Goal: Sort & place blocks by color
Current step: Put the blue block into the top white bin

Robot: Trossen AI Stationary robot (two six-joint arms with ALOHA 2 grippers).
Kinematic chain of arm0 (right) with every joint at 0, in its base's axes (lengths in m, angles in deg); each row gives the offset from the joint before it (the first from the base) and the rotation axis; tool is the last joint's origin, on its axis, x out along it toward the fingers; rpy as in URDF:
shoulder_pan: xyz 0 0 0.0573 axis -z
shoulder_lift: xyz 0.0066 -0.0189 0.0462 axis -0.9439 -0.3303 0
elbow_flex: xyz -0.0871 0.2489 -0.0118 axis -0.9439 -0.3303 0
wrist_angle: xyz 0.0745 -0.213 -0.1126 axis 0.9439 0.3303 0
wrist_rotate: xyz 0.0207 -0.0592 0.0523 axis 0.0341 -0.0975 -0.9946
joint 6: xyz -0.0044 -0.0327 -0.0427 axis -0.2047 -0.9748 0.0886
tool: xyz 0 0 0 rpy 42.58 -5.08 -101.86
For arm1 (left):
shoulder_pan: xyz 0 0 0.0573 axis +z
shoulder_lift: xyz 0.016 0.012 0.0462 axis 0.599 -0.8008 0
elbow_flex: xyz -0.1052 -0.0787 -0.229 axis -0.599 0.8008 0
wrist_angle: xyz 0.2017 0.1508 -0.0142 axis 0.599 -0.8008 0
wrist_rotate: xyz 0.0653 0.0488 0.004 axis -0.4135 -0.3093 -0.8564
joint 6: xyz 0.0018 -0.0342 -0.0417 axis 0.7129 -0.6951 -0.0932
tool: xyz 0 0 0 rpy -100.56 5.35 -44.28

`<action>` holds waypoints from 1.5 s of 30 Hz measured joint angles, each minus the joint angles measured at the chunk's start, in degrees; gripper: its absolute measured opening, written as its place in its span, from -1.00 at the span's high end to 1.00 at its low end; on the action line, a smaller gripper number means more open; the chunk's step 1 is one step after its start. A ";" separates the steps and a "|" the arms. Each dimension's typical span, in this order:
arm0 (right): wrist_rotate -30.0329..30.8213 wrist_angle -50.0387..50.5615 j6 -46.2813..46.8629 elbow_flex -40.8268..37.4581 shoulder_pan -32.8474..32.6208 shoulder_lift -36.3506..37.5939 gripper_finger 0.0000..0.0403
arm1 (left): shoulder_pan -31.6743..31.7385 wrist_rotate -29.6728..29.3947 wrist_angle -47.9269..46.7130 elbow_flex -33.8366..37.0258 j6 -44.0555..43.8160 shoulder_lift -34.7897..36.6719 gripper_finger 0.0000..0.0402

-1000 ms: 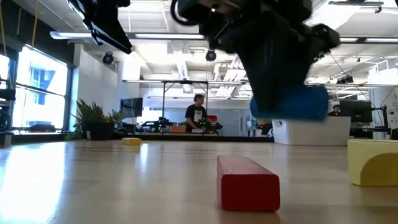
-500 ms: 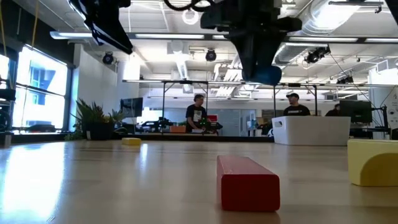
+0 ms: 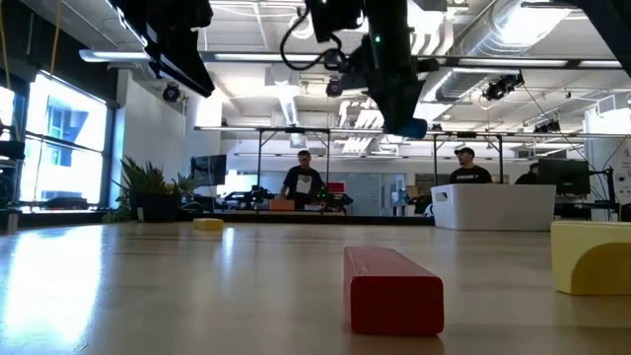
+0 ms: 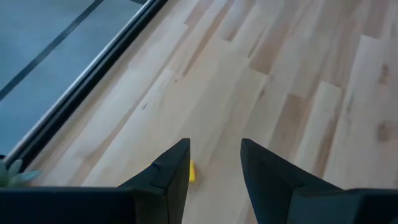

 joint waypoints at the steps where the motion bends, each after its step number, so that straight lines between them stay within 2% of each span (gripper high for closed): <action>1: 0.01 0.00 -1.59 0.00 1.53 0.00 0.53 | 0.62 0.10 0.04 0.01 0.62 -0.35 0.36; 7: 0.07 -0.02 -9.22 -0.02 10.17 0.00 0.53 | 5.12 4.42 0.05 0.01 4.10 -3.87 0.36; 16: -0.09 -0.03 -20.85 -0.02 20.62 0.00 0.53 | 10.48 6.94 1.74 0.01 6.91 -11.16 0.36; 22: -2.43 -0.02 -23.12 -0.02 25.61 0.00 0.52 | 13.77 11.53 3.53 0.01 7.23 -14.95 0.36; 35: -11.86 -0.03 -23.28 -0.09 32.00 0.00 0.51 | 19.98 16.54 3.40 0.01 -0.73 -19.45 0.36; 45: -10.98 -0.02 -23.92 -0.09 36.55 0.00 0.51 | 21.73 16.51 3.06 0.01 -7.94 -23.01 0.36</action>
